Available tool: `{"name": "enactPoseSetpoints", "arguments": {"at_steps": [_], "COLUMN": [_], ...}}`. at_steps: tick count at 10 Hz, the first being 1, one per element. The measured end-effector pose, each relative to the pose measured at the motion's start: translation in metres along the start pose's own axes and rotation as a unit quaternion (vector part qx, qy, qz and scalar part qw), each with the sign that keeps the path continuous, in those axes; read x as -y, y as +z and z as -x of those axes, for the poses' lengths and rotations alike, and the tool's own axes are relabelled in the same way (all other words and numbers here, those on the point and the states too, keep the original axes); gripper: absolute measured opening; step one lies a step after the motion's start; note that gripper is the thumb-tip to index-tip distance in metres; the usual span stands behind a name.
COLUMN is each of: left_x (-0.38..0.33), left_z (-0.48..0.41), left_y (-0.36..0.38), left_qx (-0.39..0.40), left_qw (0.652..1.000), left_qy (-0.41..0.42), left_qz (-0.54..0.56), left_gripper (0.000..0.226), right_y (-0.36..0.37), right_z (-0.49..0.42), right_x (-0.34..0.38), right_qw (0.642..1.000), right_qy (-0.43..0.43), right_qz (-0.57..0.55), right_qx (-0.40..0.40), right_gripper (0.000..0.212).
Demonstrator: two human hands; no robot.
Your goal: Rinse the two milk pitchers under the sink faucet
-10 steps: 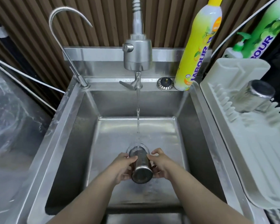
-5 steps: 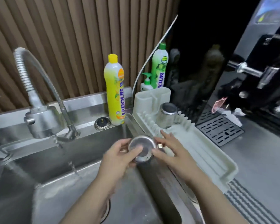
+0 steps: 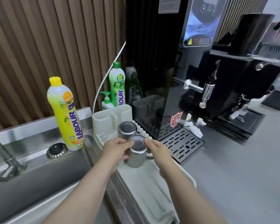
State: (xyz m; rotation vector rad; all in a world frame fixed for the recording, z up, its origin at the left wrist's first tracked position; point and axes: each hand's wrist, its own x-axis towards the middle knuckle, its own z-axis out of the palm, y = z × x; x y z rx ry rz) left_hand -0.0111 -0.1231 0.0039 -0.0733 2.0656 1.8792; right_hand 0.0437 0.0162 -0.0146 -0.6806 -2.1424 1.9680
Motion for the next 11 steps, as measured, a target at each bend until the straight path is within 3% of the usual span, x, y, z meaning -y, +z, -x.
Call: {"name": "enactPoseSetpoints", "arguments": {"at_steps": [3, 4, 6, 10, 11], "left_x": [0.007, 0.009, 0.002, 0.007, 0.019], "left_z": [-0.001, 0.001, -0.008, -0.012, 0.012], "left_y": [0.003, 0.004, 0.013, 0.007, -0.014], "left_qx": [-0.002, -0.005, -0.026, -0.048, -0.08], "left_qw": [1.0, 1.0, 0.999, 0.999, 0.996], "left_qy": [-0.006, -0.005, 0.011, -0.007, 0.035], "left_qz": [-0.028, -0.027, -0.028, -0.004, -0.012], "left_gripper": [0.007, 0.018, 0.019, 0.013, 0.012], "right_y": [-0.008, -0.009, -0.006, -0.006, -0.009], "right_z": [-0.004, -0.004, -0.01, -0.015, 0.002], "right_x": [-0.012, -0.01, 0.004, 0.011, 0.002], "right_qw": [0.999, 0.999, 0.999, 0.997, 0.987], "right_qy": [0.009, 0.013, -0.01, 0.007, -0.076], "right_qz": [-0.023, -0.021, 0.039, 0.067, 0.127], "right_qx": [0.029, 0.027, -0.018, 0.027, -0.069], "right_gripper": [0.023, 0.023, 0.038, 0.036, 0.033]}}
